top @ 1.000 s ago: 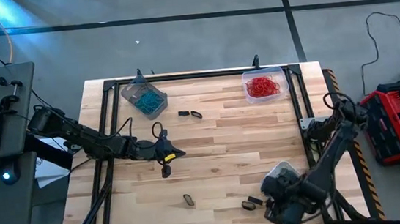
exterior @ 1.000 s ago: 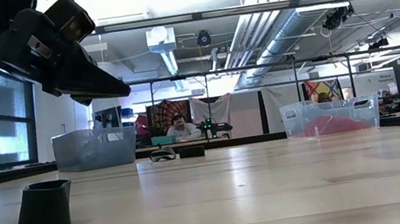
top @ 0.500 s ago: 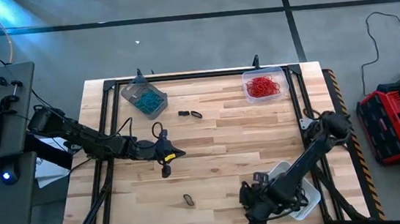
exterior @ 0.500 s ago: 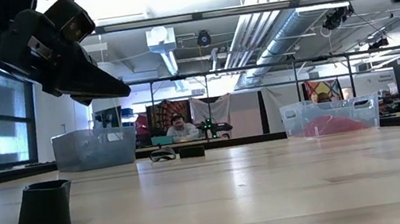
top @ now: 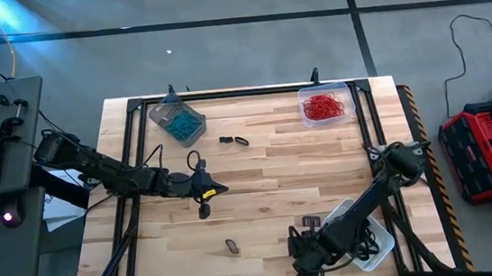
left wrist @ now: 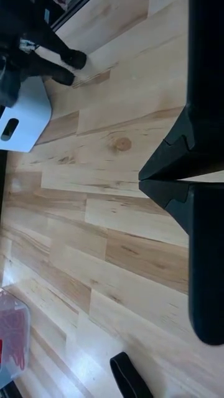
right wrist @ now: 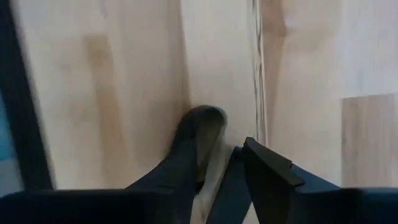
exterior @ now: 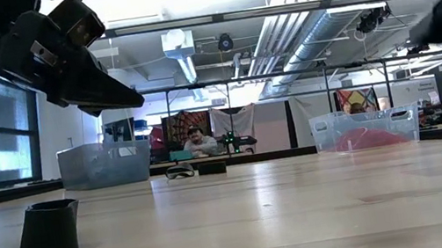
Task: Sort rubber bands into baskets
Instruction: Put the black rubber band into the white bin
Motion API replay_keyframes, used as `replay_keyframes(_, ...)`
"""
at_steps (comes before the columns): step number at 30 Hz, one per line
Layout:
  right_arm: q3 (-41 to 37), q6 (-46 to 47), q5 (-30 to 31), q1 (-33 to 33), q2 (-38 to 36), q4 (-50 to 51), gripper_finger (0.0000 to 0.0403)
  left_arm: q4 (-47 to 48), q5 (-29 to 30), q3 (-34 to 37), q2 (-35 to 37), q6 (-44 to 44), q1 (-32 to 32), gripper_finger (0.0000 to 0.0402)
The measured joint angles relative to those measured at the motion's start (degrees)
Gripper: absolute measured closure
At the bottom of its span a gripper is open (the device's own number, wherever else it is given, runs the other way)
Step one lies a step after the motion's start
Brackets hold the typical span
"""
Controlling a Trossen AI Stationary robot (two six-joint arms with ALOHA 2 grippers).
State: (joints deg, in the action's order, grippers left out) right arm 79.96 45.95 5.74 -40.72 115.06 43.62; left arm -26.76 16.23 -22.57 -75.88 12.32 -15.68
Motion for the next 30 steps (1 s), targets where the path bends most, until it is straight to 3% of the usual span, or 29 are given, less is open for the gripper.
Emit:
replay_keyframes(5, 0.0, -3.0, -1.8, 1.3, 1.8, 0.0, 0.0312, 0.0, 0.0, 0.0, 0.0, 0.0, 0.0, 0.0401)
replay_keyframes(10, 0.0, -4.5, -2.1, 1.3, 1.5, 0.3, 0.039, 0.0, 0.0, 0.0, 0.0, 0.0, 0.0, 0.0401)
replay_keyframes(15, 0.6, -3.9, -1.6, 0.6, -0.3, 0.9, 0.0393, -0.1, 0.0, 0.0, 0.0, 0.0, 0.0, 0.0401)
replay_keyframes(20, 3.2, -4.3, 4.0, -0.9, -3.3, 1.4, 0.0399, 0.0, 0.1, 0.0, 0.0, 0.0, 0.0, 0.0401)
replay_keyframes(25, 7.8, -0.1, 8.2, -2.6, -5.0, 9.8, 0.0401, 0.0, 0.1, 0.0, 0.0, 0.0, 0.0, 0.0401)
replay_keyframes(30, 11.6, 14.1, 7.0, -5.0, -5.0, 28.3, 0.0402, 0.0, 0.1, 0.0, 0.0, 0.0, 0.0, 0.0401)
